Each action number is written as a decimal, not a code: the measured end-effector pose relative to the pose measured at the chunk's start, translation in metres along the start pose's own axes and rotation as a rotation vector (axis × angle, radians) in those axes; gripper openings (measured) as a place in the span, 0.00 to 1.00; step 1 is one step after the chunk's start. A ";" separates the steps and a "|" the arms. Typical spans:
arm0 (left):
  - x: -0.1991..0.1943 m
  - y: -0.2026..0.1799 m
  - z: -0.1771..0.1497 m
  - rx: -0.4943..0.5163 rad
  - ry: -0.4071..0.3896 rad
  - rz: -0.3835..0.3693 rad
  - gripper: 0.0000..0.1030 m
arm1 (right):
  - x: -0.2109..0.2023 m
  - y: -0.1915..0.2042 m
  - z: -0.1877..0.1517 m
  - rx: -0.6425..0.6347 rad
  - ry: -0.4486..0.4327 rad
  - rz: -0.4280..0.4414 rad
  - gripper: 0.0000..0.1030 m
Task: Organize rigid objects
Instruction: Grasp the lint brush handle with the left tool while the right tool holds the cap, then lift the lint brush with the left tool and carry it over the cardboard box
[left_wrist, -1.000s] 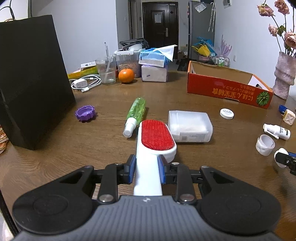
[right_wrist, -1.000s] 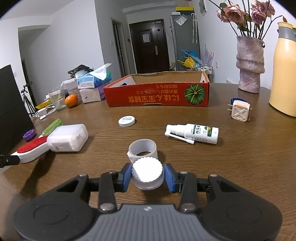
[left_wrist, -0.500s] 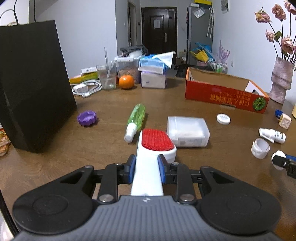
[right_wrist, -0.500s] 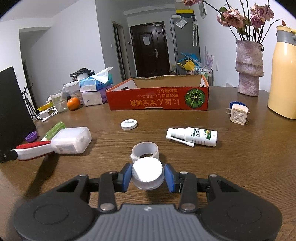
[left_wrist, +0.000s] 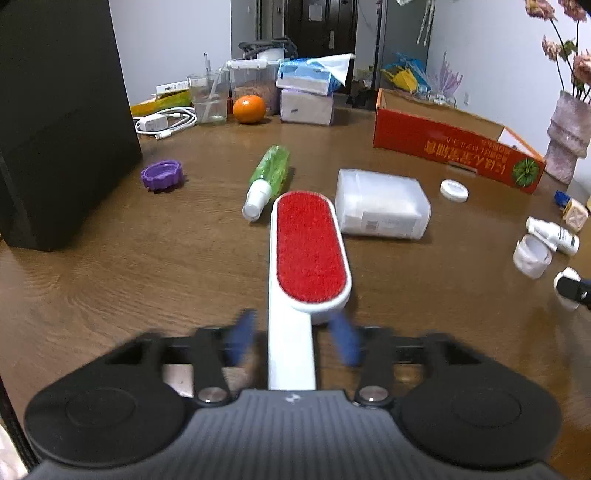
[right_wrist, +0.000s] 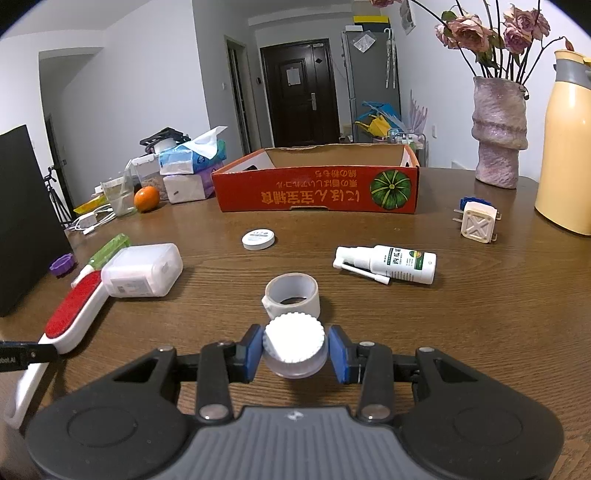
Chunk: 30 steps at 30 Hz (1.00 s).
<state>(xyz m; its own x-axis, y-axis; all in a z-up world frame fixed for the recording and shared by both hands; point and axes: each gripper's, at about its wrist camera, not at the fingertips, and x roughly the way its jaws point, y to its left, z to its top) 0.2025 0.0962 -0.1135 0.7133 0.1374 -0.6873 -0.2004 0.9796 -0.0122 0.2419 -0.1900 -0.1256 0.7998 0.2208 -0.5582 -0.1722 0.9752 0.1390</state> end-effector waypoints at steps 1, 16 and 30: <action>-0.001 -0.002 0.002 0.002 -0.019 0.022 0.86 | 0.000 0.000 0.000 -0.001 0.000 0.000 0.37; 0.040 -0.014 0.022 -0.031 0.040 0.037 0.55 | 0.005 -0.003 0.005 -0.001 0.005 -0.013 0.37; -0.004 -0.012 0.046 -0.022 -0.062 0.002 0.55 | -0.003 0.001 0.025 -0.014 -0.046 0.000 0.37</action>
<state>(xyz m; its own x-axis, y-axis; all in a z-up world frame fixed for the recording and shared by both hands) 0.2330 0.0909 -0.0771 0.7532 0.1487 -0.6407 -0.2163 0.9759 -0.0278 0.2535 -0.1902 -0.1033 0.8255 0.2201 -0.5197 -0.1798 0.9754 0.1274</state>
